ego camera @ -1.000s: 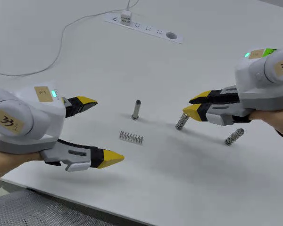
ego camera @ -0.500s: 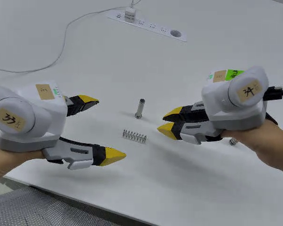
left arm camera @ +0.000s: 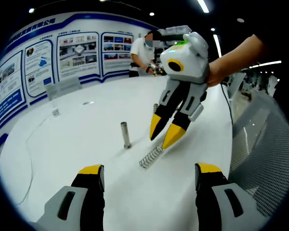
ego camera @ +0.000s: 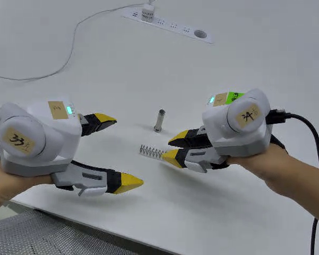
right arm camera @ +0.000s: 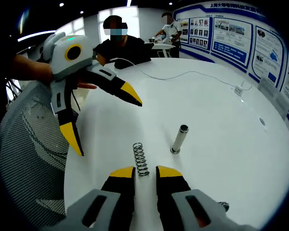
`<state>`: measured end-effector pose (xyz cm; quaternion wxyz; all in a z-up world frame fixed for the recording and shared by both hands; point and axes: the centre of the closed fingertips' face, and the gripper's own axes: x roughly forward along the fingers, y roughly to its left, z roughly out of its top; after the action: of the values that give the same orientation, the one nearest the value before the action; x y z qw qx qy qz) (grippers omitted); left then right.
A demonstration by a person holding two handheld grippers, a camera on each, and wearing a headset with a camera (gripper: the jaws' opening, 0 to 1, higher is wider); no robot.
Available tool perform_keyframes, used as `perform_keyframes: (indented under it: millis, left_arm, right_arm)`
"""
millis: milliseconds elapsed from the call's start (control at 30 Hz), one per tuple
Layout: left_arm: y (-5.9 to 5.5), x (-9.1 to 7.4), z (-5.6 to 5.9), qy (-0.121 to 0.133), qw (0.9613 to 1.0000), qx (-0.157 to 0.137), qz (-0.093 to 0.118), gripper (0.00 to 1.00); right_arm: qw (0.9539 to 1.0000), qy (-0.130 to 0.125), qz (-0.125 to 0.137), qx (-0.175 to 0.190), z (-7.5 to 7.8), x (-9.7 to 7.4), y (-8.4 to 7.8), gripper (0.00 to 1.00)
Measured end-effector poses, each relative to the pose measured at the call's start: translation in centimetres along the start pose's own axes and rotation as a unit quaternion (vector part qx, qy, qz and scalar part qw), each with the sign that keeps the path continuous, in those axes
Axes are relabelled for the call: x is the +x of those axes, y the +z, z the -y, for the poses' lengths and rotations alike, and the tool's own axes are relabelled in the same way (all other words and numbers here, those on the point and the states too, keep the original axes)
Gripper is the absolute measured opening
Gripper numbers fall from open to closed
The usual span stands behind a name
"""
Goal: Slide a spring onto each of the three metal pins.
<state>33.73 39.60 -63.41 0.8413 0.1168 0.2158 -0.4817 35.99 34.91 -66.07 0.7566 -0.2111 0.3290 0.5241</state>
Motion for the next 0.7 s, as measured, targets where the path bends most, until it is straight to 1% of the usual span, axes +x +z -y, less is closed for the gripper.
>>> perform_keyframes:
  millis: [33,100,300,400,433,467,567,700]
  left_arm:
    - [0.0,0.0,0.1,-0.001,1.0,0.001,-0.001,0.79]
    - [0.0,0.0,0.1,-0.002,1.0,0.0,-0.001,0.78]
    - [-0.2,0.1,0.2,-0.007,1.0,-0.004,-0.003,0.76]
    - [-0.2,0.1,0.4,-0.011,0.9999,-0.007,-0.002,0.74]
    - [-0.2,0.1,0.4,-0.011,0.9999,-0.008,-0.002,0.74]
    - [-0.2,0.1,0.4,-0.011,0.9999,-0.007,-0.003,0.74]
    - [-0.3,0.2,0.5,-0.015,0.9999,-0.006,-0.005,0.72]
    - [-0.4,0.2,0.7,-0.018,0.9998,-0.003,-0.008,0.71]
  right_arm:
    - [0.9999,0.012,-0.004,0.005,-0.3,0.2,-0.1,0.17]
    - [0.9998,0.019,-0.005,0.007,-0.5,0.5,-0.2,0.17]
    - [0.9992,0.027,-0.028,-0.011,-0.6,1.5,-0.8,0.16]
    - [0.999,0.032,-0.029,-0.01,-0.7,1.9,-0.9,0.15]
    - [0.9991,0.032,-0.024,-0.012,-0.7,1.8,-0.7,0.14]
    - [0.9991,0.033,-0.025,-0.011,-0.7,1.8,-0.6,0.13]
    - [0.9986,0.034,-0.029,-0.029,-0.7,1.8,-0.6,0.11]
    - [0.9975,0.033,-0.032,-0.054,-1.1,1.6,-0.7,0.11]
